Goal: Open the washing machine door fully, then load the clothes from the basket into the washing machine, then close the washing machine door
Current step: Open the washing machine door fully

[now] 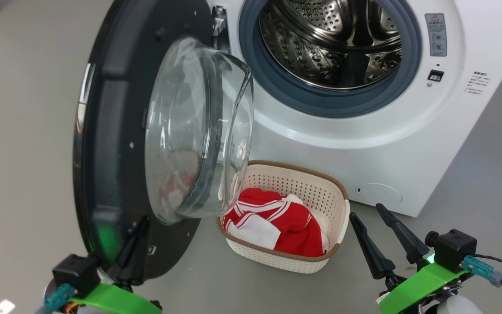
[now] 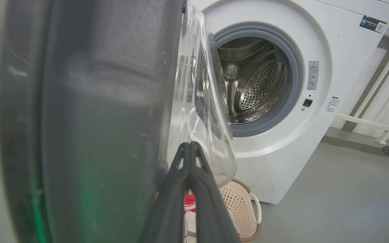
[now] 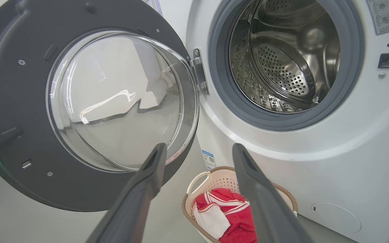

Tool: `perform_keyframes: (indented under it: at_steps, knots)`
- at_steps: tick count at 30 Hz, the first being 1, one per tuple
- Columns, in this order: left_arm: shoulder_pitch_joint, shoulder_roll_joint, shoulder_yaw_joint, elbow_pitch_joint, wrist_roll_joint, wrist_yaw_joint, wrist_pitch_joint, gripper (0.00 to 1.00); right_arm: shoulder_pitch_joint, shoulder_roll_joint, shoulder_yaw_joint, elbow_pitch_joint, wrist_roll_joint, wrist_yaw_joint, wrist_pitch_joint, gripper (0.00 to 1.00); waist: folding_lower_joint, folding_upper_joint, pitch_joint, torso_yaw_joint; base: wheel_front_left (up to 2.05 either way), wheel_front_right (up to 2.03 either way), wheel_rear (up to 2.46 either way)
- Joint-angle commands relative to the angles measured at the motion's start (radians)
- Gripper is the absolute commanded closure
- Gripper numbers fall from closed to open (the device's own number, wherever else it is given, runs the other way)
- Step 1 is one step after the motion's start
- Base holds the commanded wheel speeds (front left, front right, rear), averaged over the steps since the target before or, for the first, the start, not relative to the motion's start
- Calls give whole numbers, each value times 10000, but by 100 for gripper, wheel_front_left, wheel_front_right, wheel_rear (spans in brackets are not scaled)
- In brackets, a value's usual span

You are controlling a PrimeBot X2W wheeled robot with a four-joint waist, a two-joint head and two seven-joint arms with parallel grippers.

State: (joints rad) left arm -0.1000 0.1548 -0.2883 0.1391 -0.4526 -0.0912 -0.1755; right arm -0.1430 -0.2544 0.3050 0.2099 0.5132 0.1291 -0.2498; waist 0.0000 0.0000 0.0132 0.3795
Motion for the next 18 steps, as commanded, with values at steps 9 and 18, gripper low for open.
perform_keyframes:
  at_steps: [9, 18]
  knots:
    - [-1012, 590, 750, 400, -200, 180, 69, 100, -381, 4, 76, -222, -14, 16, -120, 0, 0, 0, 298, 298, 0, 0, 0]
    - [-1661, 1010, 1032, 1270, -417, 55, 43, 100, -522, 0, 62, -241, -68, 16, -120, 0, 0, 0, 571, 596, 0, 0, 0]
